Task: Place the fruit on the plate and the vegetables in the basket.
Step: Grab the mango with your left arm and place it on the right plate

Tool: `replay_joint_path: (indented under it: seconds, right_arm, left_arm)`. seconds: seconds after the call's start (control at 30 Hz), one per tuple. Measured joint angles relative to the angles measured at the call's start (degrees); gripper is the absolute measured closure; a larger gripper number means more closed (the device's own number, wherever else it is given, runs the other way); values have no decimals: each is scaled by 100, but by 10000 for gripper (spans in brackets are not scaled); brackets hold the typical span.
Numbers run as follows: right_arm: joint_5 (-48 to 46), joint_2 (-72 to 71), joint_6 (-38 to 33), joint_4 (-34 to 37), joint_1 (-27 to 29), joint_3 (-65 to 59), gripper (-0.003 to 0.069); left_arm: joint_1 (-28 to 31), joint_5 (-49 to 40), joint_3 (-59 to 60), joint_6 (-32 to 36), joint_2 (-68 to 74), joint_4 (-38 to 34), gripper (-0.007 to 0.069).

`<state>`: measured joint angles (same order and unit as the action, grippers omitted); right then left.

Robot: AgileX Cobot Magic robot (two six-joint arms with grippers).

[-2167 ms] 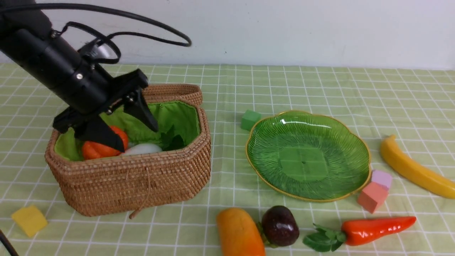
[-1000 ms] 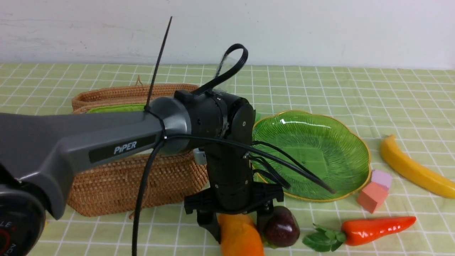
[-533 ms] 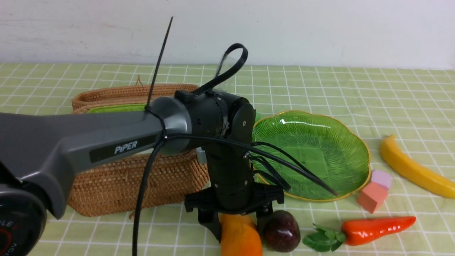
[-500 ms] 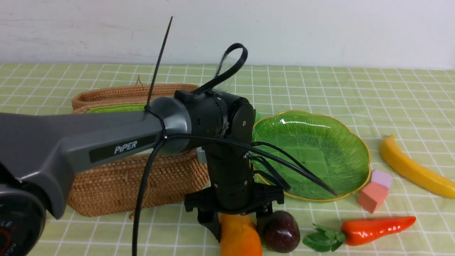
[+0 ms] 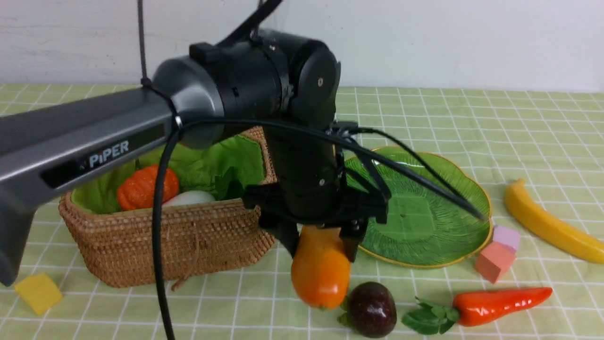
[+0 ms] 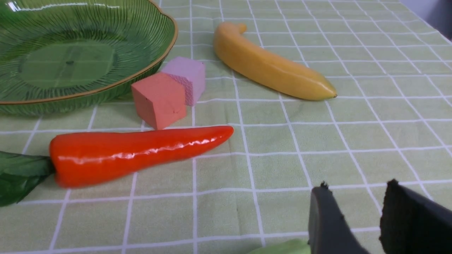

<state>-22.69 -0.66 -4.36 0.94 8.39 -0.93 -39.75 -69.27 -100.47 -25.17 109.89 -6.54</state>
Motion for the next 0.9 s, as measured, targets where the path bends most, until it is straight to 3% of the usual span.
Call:
replay_joint_path:
  seconds: [0.1, 0.27, 0.4, 0.63, 0.9]
  right_arm:
    - [0, 0, 0, 0, 0, 0, 417]
    - [0, 0, 0, 0, 0, 0, 417]
    - [0, 0, 0, 0, 0, 0, 417]
    - [0, 0, 0, 0, 0, 0, 417]
    - [0, 0, 0, 0, 0, 0, 417]
  left_arm:
    - [0, 509, -327, 212, 0, 95, 70]
    - [0, 2670, -459, 786, 144, 108, 70]
    - [0, 3837, -471, 867, 630, -102, 70]
    - [0, 4062, -471, 822, 1470, -160, 70]
    - [0, 3880, -466, 819, 1447, -171, 48]
